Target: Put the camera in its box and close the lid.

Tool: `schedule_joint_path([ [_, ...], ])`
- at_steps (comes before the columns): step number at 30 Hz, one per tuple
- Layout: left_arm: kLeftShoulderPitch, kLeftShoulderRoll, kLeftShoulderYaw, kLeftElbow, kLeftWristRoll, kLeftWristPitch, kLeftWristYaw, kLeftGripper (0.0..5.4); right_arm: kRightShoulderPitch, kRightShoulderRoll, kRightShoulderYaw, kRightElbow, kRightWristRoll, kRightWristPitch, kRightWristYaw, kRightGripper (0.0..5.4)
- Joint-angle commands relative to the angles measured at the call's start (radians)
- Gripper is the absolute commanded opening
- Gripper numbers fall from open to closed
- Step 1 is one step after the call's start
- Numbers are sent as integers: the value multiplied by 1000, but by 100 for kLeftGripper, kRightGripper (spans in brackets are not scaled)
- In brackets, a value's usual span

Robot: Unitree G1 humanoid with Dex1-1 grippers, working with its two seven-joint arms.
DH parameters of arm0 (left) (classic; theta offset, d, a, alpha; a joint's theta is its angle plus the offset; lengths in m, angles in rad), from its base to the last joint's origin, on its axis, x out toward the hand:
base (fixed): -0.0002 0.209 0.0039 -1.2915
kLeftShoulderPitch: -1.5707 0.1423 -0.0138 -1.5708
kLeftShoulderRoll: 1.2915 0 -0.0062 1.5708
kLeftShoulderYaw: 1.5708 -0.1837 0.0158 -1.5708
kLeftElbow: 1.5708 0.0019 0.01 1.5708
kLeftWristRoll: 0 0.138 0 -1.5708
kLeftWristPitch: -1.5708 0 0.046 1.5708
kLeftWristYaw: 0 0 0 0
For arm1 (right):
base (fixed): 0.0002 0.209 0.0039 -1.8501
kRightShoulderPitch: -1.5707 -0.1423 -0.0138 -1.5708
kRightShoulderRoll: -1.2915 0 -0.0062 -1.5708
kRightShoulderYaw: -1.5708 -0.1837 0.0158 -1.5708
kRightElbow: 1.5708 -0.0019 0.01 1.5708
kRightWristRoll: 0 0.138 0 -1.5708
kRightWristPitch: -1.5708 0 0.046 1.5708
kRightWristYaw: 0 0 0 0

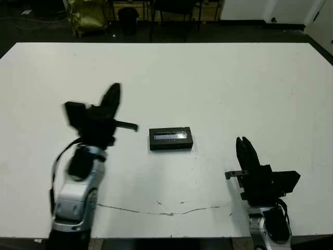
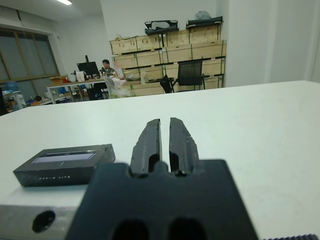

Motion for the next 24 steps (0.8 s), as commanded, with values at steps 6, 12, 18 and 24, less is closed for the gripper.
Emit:
schedule_joint_path([
  [6,88,6,61,167,30,-141,23,2,-71,-9,-33,-14,-77,66,-92,0],
  [12,111,-21,42,222,37,-195,37,2,-145,-3,-50,-8,-102,107,-143,0],
  [18,119,-27,18,231,45,-191,40,2,-178,7,-48,6,-135,129,-185,0],
  [24,116,-41,7,207,28,-149,57,2,-176,11,-37,18,-153,132,-196,0],
])
